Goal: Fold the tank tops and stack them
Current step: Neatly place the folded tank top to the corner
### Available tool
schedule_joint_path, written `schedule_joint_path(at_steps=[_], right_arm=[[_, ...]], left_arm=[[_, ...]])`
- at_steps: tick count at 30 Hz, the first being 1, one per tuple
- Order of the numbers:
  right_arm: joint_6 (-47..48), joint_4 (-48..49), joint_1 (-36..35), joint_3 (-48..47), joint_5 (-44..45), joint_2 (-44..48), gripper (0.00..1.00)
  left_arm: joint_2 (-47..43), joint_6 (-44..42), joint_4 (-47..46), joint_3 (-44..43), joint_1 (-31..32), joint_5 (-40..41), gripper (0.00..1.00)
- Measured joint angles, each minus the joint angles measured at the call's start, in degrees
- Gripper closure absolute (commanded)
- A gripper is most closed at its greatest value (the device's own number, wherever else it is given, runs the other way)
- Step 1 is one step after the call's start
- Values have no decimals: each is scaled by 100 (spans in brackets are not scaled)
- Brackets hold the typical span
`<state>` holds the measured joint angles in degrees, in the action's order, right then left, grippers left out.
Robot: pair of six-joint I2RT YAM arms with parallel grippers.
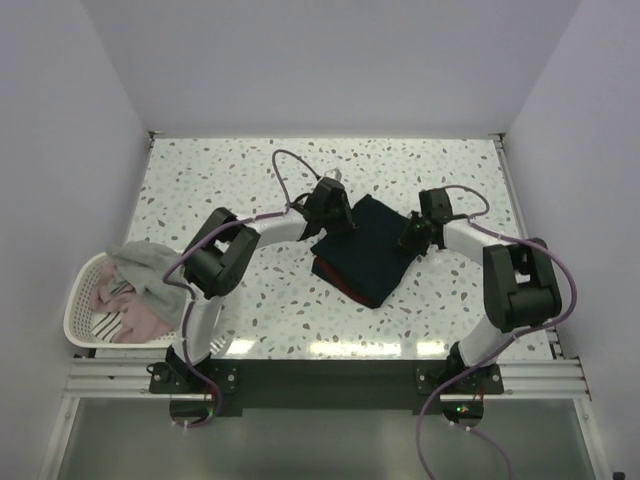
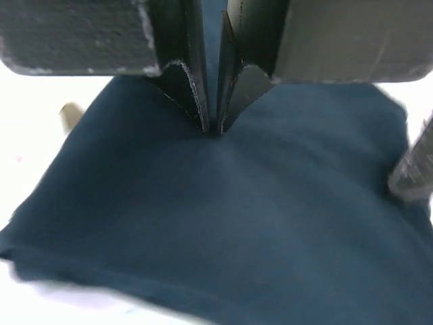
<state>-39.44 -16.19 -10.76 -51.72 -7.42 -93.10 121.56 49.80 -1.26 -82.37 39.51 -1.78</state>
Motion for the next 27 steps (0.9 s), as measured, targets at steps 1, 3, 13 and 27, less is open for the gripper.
schedule_joint_path(at_steps=[1, 3, 13, 27], right_arm=[[-26, 52, 70, 0, 2, -157, 86], [-70, 48, 160, -127, -52, -422, 85], [474, -874, 339, -3016, 881, -2365, 82], [1523, -2763, 1001, -8579, 2343, -5593, 74]], left_arm=[[76, 0, 105, 35, -15, 28, 72], [131, 31, 76, 131, -31, 52, 72], [-275, -7, 472, 155, -96, 15, 61], [-4317, -671, 1056, 1576, -238, -496, 56]])
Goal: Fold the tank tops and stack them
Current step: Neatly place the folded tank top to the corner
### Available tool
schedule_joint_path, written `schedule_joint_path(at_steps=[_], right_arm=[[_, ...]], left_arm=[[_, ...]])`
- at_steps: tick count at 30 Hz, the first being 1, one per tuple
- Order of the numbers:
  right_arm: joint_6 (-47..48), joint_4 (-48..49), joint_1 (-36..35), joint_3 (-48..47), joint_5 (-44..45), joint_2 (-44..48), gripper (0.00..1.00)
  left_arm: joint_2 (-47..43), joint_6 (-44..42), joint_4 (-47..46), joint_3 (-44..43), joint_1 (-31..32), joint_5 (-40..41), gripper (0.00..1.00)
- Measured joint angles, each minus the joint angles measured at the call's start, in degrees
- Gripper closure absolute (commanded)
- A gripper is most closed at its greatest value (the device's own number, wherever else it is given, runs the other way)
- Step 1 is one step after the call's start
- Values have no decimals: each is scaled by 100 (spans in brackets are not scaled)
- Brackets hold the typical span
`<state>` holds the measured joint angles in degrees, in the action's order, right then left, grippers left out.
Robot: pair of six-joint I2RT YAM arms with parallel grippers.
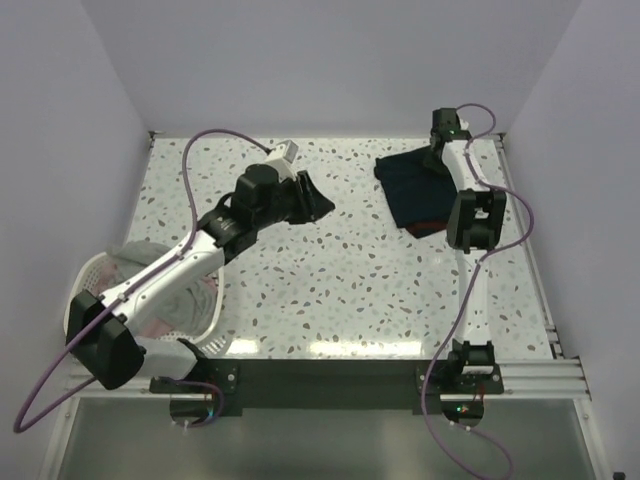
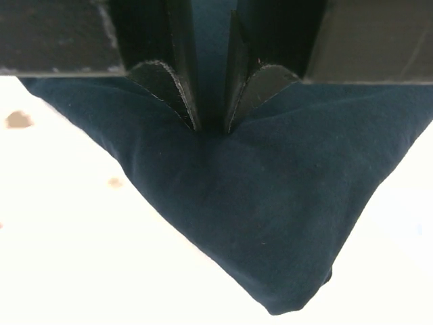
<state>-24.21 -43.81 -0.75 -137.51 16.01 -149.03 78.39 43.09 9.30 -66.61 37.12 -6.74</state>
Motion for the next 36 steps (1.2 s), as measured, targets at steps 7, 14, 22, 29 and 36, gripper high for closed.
schedule_joint_path(at_steps=[7, 14, 22, 29, 36], right_arm=[[-13, 168, 514, -400, 417, -282, 67], [155, 743, 704, -627, 994, -549, 63], [612, 1554, 767, -813, 1480, -852, 59], [907, 2153, 890, -841, 1569, -999, 56], [1036, 2485, 962, -839, 1600, -1005, 48]], left_arm=[[-175, -334, 490, 369, -107, -289, 56], [44, -549, 629, 369, -210, -584, 56], [214, -675, 625, 433, -369, -809, 56], [391, -691, 623, 466, -490, -890, 56], [450, -691, 619, 466, -525, -929, 55]])
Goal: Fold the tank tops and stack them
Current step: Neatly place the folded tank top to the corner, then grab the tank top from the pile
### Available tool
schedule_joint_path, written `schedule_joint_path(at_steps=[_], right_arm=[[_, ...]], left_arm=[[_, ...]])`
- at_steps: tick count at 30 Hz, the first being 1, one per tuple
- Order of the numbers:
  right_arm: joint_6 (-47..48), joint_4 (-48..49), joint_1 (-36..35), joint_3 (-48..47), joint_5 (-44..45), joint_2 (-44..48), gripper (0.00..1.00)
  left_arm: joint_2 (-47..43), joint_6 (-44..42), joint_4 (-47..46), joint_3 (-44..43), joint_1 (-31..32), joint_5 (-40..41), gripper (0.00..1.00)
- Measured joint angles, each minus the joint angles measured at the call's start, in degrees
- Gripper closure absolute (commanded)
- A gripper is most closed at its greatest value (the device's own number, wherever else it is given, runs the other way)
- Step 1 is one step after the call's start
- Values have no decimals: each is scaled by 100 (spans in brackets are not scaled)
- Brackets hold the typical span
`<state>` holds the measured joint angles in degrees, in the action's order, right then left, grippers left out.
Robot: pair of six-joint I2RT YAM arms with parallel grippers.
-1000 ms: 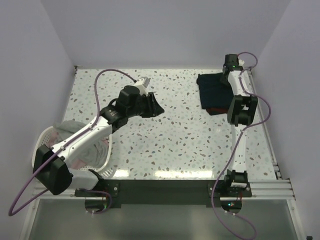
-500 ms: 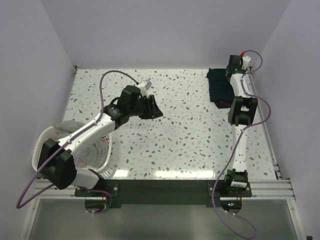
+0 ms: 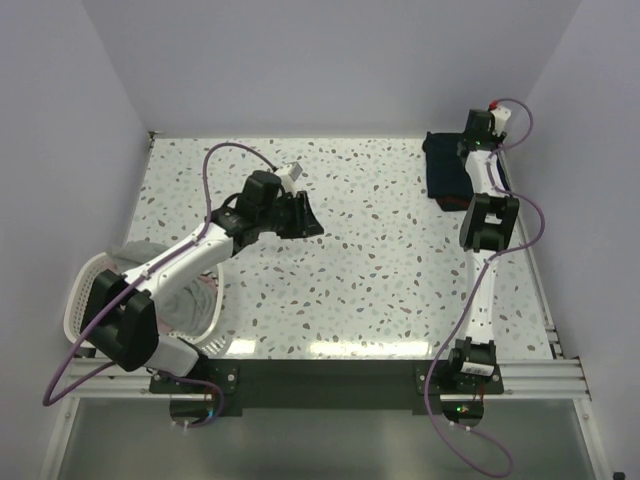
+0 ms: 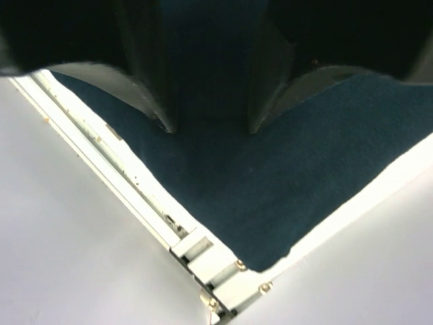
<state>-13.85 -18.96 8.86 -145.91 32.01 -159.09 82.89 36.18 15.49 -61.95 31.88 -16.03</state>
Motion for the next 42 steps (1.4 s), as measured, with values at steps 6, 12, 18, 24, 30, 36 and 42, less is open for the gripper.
schedule_joint_path(at_steps=[6, 12, 18, 24, 30, 36, 42], right_arm=[[-20, 345, 4, 168, -33, 33, 35], [-160, 691, -15, 1010, -330, 549, 23], [-463, 1119, -173, 2177, -678, 1561, 20], [-743, 1447, -697, 3862, -914, 2918, 18], [-1078, 1665, -1613, 6109, -1088, 5056, 17], [-1436, 1731, -2911, 7746, -1274, 7123, 16], [-1755, 1510, -4621, 9009, -1373, 8148, 16]], left_arm=[[26, 2, 0, 0, 0, -4, 54], [9, -7, -2, 0, 0, -2, 52], [-264, -46, -15, 66, 0, 33, 51], [-713, -129, 57, 190, -20, 299, 49], [-1154, -155, 249, 323, -105, 739, 48], [-1508, -76, 540, 531, -164, 1364, 47], [-1943, 533, 1257, 745, -188, 2605, 41]])
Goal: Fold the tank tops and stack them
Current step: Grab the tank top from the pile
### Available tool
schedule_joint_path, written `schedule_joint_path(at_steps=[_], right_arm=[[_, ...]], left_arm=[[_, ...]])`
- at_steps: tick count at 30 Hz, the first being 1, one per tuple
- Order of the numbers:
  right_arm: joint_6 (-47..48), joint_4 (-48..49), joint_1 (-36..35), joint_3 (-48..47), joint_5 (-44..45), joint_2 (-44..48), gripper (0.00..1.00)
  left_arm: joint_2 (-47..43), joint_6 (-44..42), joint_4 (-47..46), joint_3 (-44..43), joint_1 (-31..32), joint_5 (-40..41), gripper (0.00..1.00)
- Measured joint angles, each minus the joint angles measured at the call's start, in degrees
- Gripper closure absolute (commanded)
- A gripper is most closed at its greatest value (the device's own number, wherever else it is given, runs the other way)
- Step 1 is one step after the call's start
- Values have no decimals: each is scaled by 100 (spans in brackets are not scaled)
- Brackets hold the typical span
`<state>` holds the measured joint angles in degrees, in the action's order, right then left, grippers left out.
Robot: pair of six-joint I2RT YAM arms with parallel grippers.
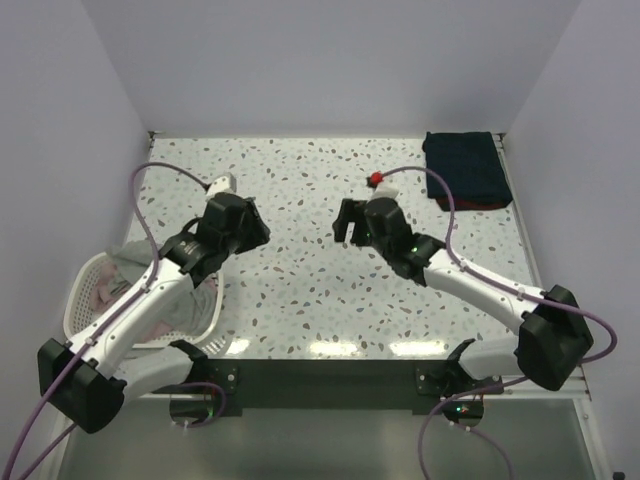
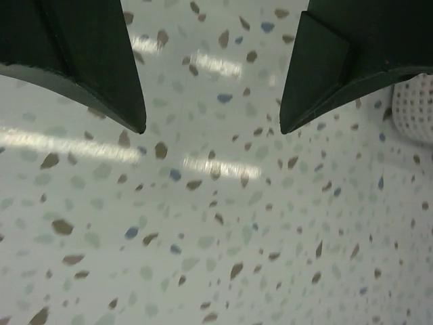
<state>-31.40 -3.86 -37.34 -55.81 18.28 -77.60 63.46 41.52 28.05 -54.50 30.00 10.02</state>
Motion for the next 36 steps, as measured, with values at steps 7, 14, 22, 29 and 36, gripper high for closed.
schedule_joint_path(at_steps=[7, 14, 22, 29, 36], right_arm=[[-363, -304, -1429, 1071, -151, 184, 16], [-470, -332, -1550, 1298, -291, 184, 16], [-472, -302, -1550, 1432, -332, 184, 16], [-463, -387, -1550, 1449, -295, 258, 16], [-372, -761, -1550, 1172, -227, 560, 16]], left_arm=[[-452, 1805, 2065, -2, -761, 2409, 25], [-85, 2699, 2892, 28, -1832, 3233, 20], [999, 2896, 2704, 341, -2389, 3303, 44], [1244, 2629, 2745, 2, -2485, 3252, 100], [173, 1158, 2205, -2114, -2490, 3005, 100]])
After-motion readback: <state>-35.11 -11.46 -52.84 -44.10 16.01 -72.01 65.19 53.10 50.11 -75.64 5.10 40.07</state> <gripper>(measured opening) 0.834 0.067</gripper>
